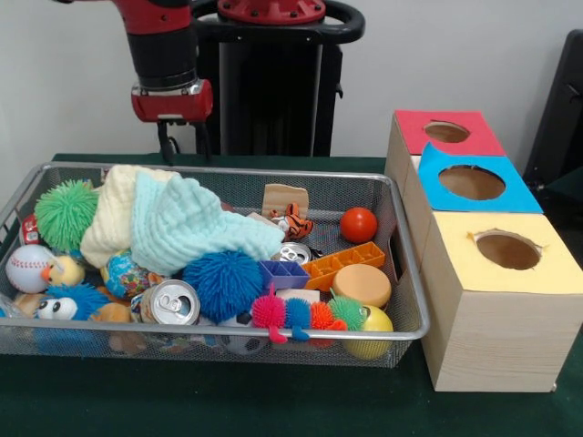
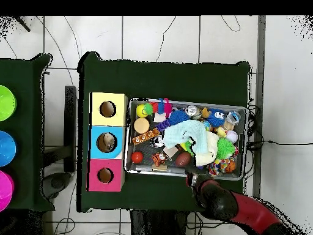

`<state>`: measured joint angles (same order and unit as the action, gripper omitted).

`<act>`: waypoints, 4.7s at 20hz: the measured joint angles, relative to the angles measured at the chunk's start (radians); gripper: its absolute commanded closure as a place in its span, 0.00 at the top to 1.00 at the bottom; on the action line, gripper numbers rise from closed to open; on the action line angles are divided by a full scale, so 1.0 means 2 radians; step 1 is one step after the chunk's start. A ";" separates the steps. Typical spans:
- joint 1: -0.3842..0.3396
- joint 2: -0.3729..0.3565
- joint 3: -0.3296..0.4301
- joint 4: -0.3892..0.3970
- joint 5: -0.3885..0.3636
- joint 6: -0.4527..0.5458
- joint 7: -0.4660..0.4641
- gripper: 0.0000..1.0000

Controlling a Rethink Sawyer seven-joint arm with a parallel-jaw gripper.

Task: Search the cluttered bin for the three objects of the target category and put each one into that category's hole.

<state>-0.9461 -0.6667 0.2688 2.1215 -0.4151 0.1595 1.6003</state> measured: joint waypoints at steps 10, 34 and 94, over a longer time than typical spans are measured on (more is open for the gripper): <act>0.017 0.007 0.009 -0.041 0.000 0.044 0.000 1.00; -0.013 0.031 0.029 -0.082 0.029 0.066 0.000 1.00; 0.045 -0.045 -0.017 -0.030 0.149 0.098 0.012 1.00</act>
<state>-0.8554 -0.7576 0.2345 2.0607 -0.1162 0.3548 1.6240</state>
